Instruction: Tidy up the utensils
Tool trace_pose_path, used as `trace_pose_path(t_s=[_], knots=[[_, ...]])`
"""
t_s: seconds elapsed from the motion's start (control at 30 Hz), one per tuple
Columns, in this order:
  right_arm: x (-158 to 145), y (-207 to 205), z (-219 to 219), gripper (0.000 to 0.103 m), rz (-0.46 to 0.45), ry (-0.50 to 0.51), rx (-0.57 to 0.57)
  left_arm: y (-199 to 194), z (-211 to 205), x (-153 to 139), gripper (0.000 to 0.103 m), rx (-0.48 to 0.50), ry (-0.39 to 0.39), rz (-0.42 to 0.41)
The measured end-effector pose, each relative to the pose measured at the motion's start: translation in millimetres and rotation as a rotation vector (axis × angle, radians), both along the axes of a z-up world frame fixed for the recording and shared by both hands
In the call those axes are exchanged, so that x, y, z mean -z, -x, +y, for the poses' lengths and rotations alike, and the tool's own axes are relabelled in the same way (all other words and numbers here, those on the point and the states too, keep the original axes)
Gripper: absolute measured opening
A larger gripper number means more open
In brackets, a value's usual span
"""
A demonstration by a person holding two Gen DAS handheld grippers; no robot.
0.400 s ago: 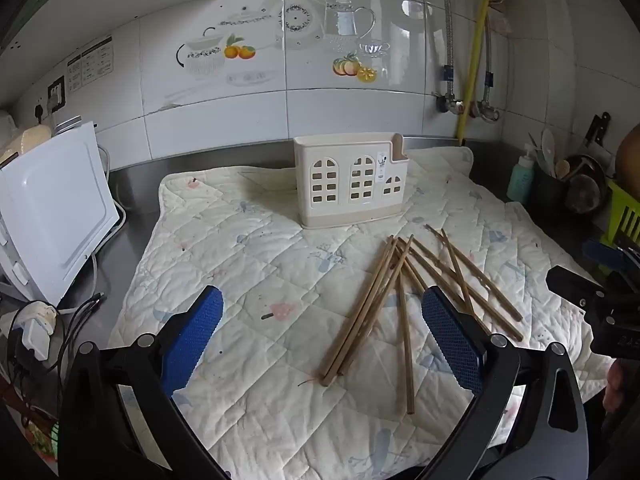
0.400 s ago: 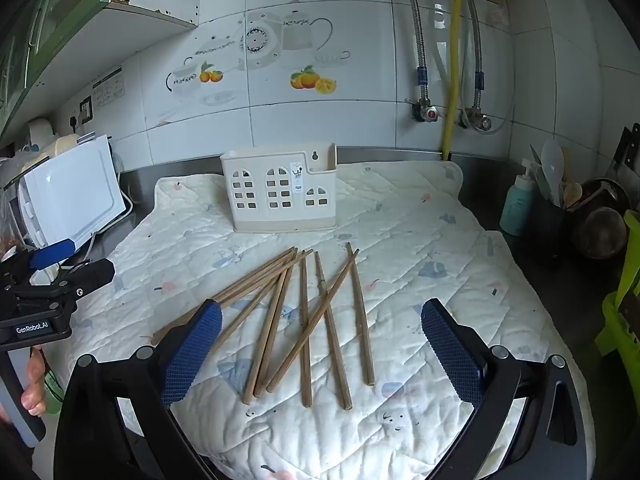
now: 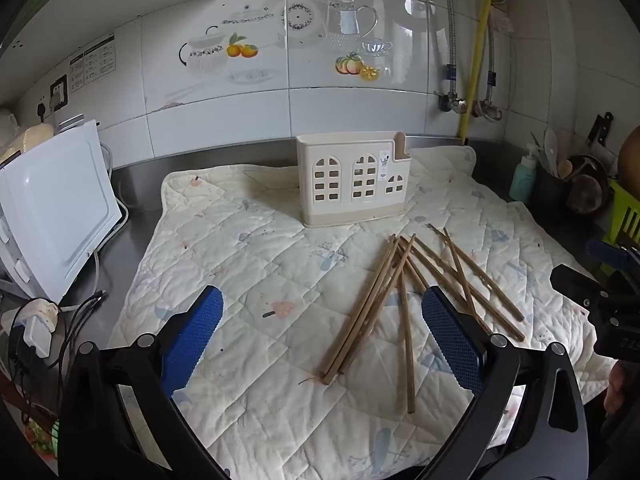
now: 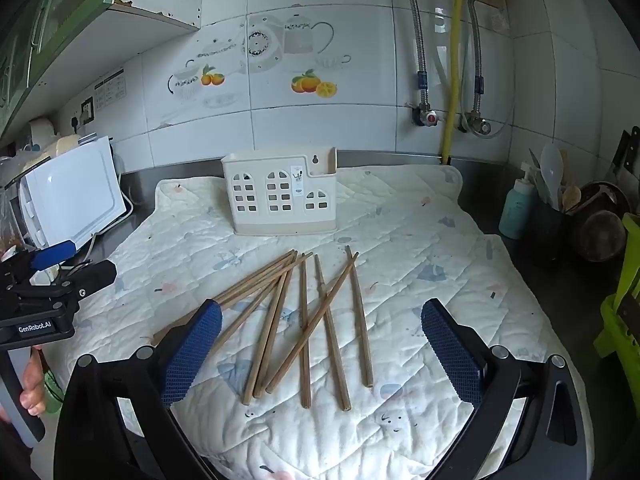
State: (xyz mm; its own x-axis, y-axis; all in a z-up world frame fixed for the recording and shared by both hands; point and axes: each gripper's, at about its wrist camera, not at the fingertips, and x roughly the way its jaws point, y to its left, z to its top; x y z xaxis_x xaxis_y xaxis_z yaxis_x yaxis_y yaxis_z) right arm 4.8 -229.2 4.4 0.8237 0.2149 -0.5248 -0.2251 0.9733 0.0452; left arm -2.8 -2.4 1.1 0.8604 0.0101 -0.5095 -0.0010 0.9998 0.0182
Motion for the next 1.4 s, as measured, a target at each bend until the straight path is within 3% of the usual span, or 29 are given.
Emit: trace_pose_path(t_s=[1.4], knots=[[-6.4,4.1,-2.0,0.097,-0.021,0.009,-0.005,2.7,9.1,2.8,0.098,-0.021,0.01,-0.016]])
